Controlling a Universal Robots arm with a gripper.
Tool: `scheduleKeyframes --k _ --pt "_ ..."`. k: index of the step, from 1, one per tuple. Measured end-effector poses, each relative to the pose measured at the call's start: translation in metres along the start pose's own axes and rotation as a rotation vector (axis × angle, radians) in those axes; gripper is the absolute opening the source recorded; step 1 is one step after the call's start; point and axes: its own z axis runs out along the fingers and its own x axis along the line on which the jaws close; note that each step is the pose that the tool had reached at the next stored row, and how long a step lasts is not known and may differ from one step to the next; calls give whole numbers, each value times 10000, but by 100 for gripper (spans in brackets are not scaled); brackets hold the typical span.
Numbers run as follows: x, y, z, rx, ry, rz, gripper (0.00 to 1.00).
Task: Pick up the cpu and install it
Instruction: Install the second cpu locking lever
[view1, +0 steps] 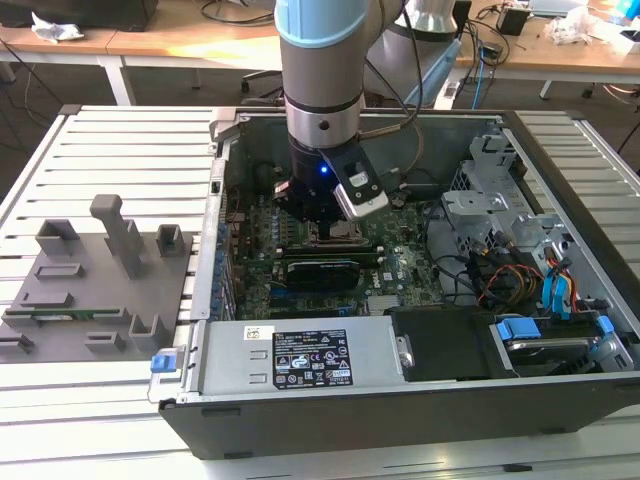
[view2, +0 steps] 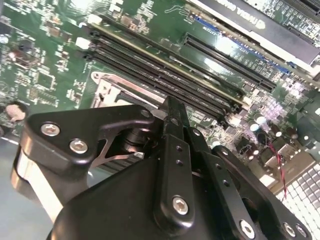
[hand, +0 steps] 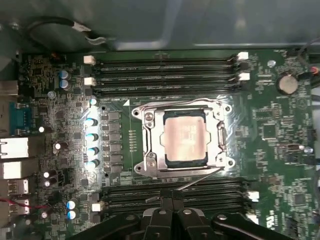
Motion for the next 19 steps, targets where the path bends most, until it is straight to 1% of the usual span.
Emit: scheduleKeyframes --k 3,4,5,7,8,9,10,11,13,14,16,19 --pt "34 -15 56 -4 1 0 11" --pt "59 -21 84 -13 1 0 11" --pt "87 -28 106 -31 3 2 11" --pt "115 -38 126 -76 4 5 11" --pt "126 -46 132 -115 7 8 11" --pt "134 -55 137 -173 10 11 11" --pt "146 -71 144 -301 16 20 11" --pt "157 -86 148 -481 24 34 11" --pt "168 -102 152 -685 35 50 11" --pt "174 -117 157 -832 43 60 11" --pt "177 -135 175 -967 49 70 11" --pt "179 -151 214 -1085 55 79 11"
